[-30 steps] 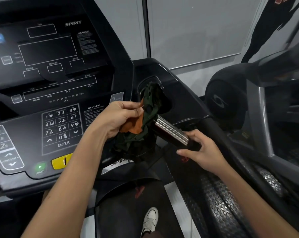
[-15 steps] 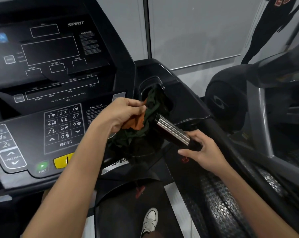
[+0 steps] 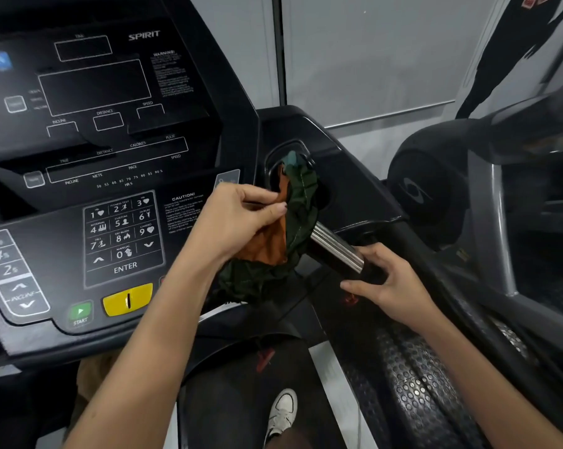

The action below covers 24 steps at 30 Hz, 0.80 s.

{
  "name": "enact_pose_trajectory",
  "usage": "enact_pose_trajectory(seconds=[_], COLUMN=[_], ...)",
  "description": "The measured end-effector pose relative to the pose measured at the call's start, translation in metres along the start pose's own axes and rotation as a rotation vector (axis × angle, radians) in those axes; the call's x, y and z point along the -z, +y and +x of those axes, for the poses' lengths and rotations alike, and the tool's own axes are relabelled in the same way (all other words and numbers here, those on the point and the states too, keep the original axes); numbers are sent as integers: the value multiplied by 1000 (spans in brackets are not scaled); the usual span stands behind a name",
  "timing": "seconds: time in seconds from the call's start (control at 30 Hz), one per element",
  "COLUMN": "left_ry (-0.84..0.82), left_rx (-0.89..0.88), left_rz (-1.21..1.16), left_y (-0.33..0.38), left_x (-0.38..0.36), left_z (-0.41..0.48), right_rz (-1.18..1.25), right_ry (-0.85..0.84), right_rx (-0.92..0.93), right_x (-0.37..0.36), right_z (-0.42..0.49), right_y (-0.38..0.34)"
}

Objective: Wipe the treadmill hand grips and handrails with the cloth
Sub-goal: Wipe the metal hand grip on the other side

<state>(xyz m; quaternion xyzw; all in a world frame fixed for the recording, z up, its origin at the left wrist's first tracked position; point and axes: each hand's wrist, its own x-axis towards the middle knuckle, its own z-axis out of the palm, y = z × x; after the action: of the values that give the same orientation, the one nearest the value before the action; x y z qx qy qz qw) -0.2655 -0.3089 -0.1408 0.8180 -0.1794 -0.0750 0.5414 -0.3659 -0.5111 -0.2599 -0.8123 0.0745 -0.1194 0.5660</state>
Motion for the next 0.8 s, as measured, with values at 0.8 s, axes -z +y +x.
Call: enact_pose_trajectory(seconds=[0.8], left_ry=[392], left_rx=[-284], left_rz=[-32], left_y=[-42], left_x=[-31], left_z=[-35], right_rz=[7], right_ry=[5], right_rx=[-19], right_x=[-2], right_z=[-3], right_y=[1])
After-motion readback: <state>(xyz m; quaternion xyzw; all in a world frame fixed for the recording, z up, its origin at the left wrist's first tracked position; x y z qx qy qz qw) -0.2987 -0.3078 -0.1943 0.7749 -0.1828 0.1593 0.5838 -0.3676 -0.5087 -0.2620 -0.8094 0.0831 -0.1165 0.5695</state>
